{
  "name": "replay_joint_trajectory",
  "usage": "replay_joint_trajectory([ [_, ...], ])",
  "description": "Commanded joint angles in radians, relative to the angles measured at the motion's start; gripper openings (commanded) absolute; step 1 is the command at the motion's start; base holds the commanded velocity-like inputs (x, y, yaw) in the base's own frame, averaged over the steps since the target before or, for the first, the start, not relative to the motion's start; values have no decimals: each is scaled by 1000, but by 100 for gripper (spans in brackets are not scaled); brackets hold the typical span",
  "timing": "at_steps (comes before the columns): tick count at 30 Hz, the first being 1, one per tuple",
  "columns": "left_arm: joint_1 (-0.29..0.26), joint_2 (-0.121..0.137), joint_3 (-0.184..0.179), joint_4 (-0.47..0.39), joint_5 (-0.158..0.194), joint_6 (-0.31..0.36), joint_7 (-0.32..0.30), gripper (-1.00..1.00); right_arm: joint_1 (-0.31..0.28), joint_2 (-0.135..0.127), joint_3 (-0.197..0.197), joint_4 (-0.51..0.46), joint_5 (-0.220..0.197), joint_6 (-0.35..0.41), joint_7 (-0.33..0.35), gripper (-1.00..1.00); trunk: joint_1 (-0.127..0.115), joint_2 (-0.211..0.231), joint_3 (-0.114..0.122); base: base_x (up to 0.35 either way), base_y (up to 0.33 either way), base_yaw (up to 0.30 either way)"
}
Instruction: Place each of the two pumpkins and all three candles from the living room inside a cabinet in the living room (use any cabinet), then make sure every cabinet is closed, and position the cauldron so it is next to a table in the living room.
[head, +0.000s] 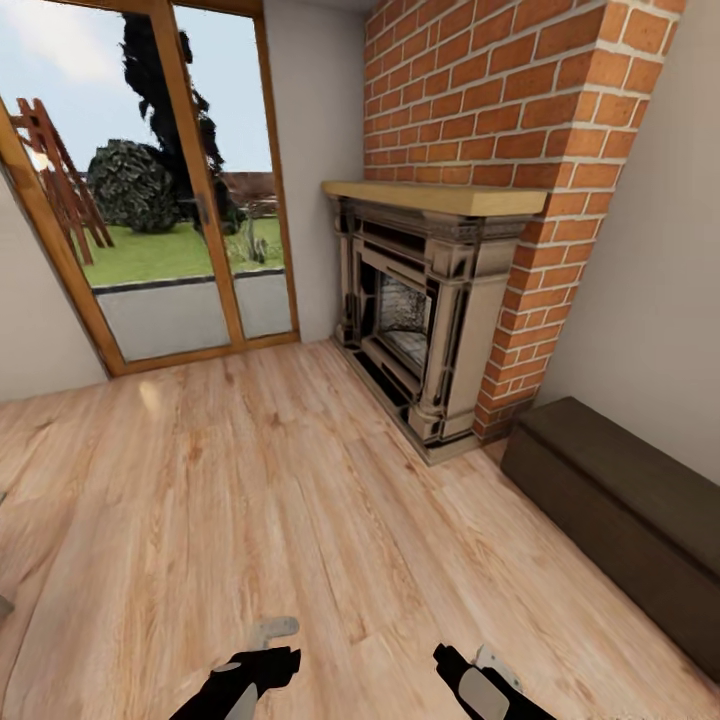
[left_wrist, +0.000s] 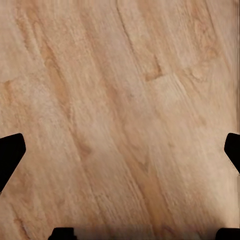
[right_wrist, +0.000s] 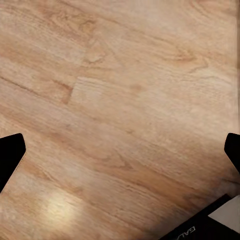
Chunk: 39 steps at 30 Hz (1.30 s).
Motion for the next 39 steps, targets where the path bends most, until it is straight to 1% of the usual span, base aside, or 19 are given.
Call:
replay_joint_trajectory([
  [1,0,1,-6,-2,10,3,9,100,-1,0,9,0,-12,-3,-5,100,0,-1,-2,267,0,-265],
  [6,0,1,-6,-2,10,3,9,100,-1,0,9,-1,-23,-7,-3,100,0,-1,-5,298,0,-174],
  [14,0,1,-6,-2,12,3,9,100,-1,0,8,-1,-25,-18,-3,100,0,-1,-6,327,0,-22],
  [15,0,1,-6,-2,12,3,9,100,-1,0,8,-1,-31,-19,-3,100,0,-1,-6,330,0,-58],
  [16,0,1,-6,-2,12,3,9,100,-1,0,8,-1,-57,-19,-3,100,0,-1,-7,330,0,-150],
  [17,0,1,-6,-2,13,3,9,100,-1,0,8,-1,-69,-19,-3,100,0,-1,-8,330,0,-175],
  [19,0,1,-6,0,13,3,9,100,-1,0,9,-1,-84,-19,-2,100,0,-1,-9,330,0,-197],
  [21,0,1,-5,0,13,3,9,100,-1,0,9,-1,-89,-19,-3,100,0,-1,-11,330,0,-208],
  [29,0,1,-5,1,11,3,9,100,-1,0,9,1,-95,-19,-2,100,0,-1,-16,240,0,-235],
  [39,0,1,-5,1,11,3,9,100,-1,-1,9,2,-95,-18,-3,100,0,-1,-20,33,0,-263],
])
